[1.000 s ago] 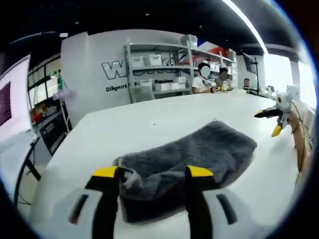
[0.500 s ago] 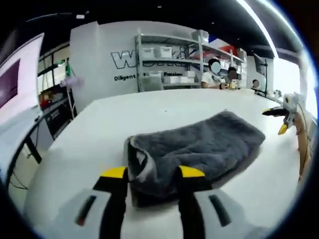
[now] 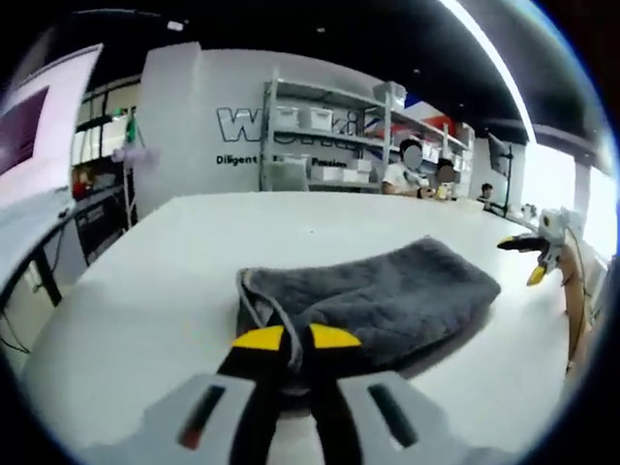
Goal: Fold the towel on the table until its edges align and the towel forms a compact rectangular stack.
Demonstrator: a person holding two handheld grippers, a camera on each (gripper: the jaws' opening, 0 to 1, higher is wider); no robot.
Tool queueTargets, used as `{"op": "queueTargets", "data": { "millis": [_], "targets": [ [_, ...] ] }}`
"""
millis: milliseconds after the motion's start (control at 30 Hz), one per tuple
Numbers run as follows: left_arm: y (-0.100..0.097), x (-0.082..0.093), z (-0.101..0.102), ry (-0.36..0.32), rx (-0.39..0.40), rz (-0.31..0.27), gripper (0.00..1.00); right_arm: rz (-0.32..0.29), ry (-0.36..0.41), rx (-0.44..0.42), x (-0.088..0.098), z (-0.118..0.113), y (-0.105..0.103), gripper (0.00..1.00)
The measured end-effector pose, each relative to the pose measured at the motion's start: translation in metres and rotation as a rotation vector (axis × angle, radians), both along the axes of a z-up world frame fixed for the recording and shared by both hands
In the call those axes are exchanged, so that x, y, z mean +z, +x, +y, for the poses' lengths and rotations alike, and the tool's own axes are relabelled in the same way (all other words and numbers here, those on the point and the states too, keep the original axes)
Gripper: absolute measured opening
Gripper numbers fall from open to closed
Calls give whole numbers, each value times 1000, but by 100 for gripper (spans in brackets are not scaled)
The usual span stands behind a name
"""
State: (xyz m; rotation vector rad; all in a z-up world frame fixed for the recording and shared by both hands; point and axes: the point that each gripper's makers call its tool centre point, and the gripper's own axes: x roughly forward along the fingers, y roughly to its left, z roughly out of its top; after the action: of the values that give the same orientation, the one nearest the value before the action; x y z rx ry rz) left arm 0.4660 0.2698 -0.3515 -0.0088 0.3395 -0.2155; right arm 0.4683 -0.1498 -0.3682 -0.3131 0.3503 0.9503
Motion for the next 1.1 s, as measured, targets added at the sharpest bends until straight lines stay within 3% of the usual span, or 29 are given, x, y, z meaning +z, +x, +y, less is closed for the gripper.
{"op": "queueTargets", "data": {
  "millis": [300,433,600,667,767,1100],
  "targets": [
    [0,29,1,-74,21,-123,8,-1,1,-4,0,0,0,98],
    [-4,47,5,-149,39,-198,8,1,-1,-1,0,0,0,98],
    [-11,58,11,-318,36,-267,8,4,-10,5,-2,1,-1,98],
    [-14,42,16,-265,57,-200,8,5,-9,5,-2,2,0,98],
    [-17,15,21,-95,92,-92,8,7,-10,4,-3,1,0,99],
    [-12,-28,19,42,107,51,9,6,-19,14,-4,3,-2,99]
  ]
}}
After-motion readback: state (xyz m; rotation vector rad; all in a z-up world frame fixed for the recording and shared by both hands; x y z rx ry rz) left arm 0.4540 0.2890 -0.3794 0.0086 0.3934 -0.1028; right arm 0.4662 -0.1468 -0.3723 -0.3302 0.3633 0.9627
